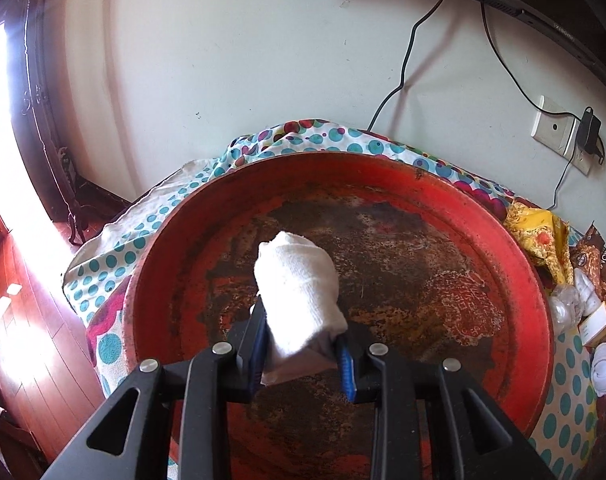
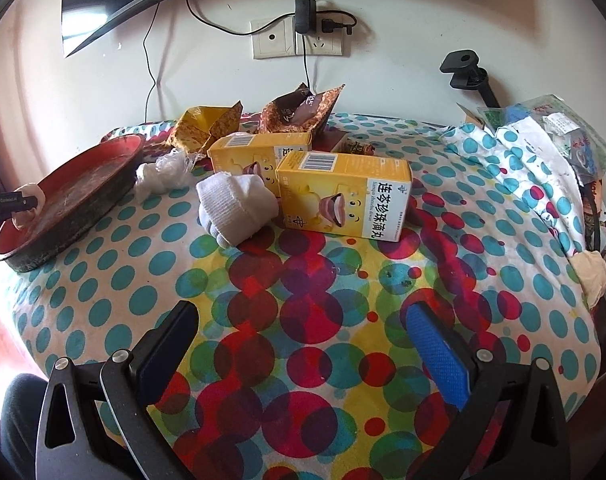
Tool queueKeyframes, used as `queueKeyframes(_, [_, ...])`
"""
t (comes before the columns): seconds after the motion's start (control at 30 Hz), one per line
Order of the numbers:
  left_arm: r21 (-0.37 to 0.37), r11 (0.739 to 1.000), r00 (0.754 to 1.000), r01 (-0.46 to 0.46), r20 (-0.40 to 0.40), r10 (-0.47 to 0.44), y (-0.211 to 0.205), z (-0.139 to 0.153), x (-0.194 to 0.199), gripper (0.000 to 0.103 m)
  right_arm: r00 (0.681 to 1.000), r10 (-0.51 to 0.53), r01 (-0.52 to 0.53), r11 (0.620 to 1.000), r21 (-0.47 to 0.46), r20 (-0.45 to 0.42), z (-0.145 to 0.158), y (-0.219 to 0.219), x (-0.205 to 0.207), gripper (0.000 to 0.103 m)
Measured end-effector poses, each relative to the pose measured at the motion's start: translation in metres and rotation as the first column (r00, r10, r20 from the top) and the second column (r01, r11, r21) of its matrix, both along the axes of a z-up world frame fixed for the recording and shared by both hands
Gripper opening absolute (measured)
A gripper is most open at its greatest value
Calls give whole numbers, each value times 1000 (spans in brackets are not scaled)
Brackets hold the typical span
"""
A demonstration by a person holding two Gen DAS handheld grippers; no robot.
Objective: Organize objects
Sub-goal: 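Carry the white cloth bundle over the red tray and open the left gripper, then grasp the rolled white sock with the right gripper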
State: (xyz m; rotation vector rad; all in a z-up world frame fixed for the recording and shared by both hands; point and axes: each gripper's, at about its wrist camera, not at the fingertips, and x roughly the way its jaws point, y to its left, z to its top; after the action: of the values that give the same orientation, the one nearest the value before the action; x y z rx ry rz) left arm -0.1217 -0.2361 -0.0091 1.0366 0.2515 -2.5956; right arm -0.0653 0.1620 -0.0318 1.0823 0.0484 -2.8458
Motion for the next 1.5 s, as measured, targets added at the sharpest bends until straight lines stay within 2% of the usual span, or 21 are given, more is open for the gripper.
queueKeyframes(0.03, [1,1000,1000,1,-4,-1,0,0,1,33,1000,8,-8,1000,10,-6,2,-4,-1,103])
queueKeyframes(0.1, [4,1000,1000,10,13,-10,1,-3,1,48,1000,23,-23,999,22,-12,4,-12,-5,103])
queueKeyframes(0.13, [10,1000,1000,16,16,-16,2,-3,2,61,1000,29,-28,999,20,-4,4,-15,-8,103])
queueKeyframes(0.17, [12,1000,1000,20,3,-20,4,-1,7,66,999,34,-34,999,18,4,5,-19,-11,103])
queueKeyframes(0.3, [20,998,993,57,-105,-54,20,18,47,69,1000,13,-13,999,30,9,6,-29,-25,103])
queueKeyframes(0.37, [22,997,989,70,-134,-67,29,25,70,76,1000,12,-12,1000,17,15,6,-32,-33,103])
queueKeyframes(0.47, [67,994,986,82,-151,-71,41,23,100,77,1000,18,-18,1000,13,25,6,-39,-45,103])
queueKeyframes(0.57, [124,985,985,121,-137,-104,54,18,111,77,999,17,-17,1000,3,36,7,-45,-55,102])
queueKeyframes(0.63, [103,980,977,171,-149,-154,68,17,113,77,999,26,-24,999,-49,46,11,-45,-63,102])
queueKeyframes(0.7, [60,979,973,197,-138,-187,80,16,113,77,998,10,-6,998,-60,62,15,-46,-72,102])
queueKeyframes(0.77, [71,973,967,222,-143,-210,86,14,113,77,994,-5,11,999,-53,109,11,-49,-83,102])
queueKeyframes(0.83, [88,968,965,236,-137,-223,88,13,110,77,993,3,7,996,-84,120,7,-49,-92,100])
queueKeyframes(0.87, [93,965,963,245,-137,-231,89,11,110,77,993,3,7,996,-86,118,5,-50,-96,86])
queueKeyframes(0.9, [96,964,963,249,-134,-236,90,10,110,77,992,2,9,996,-86,124,3,-51,-99,63])
queueKeyframes(0.93, [97,963,962,251,-132,-238,91,10,110,77,990,-4,15,997,-72,140,0,-52,-102,55])
queueKeyframes(1.27, [115,960,961,255,-140,-238,93,10,112,77,993,20,-9,995,-95,114,3,-50,-91,52])
queueKeyframes(1.4, [106,960,960,258,-142,-242,97,12,114,77,995,42,-33,994,-99,89,13,-56,-84,52])
queueKeyframes(1.5, [95,964,962,249,-136,-236,99,12,116,77,994,96,-92,993,-74,52,28,-76,-80,52])
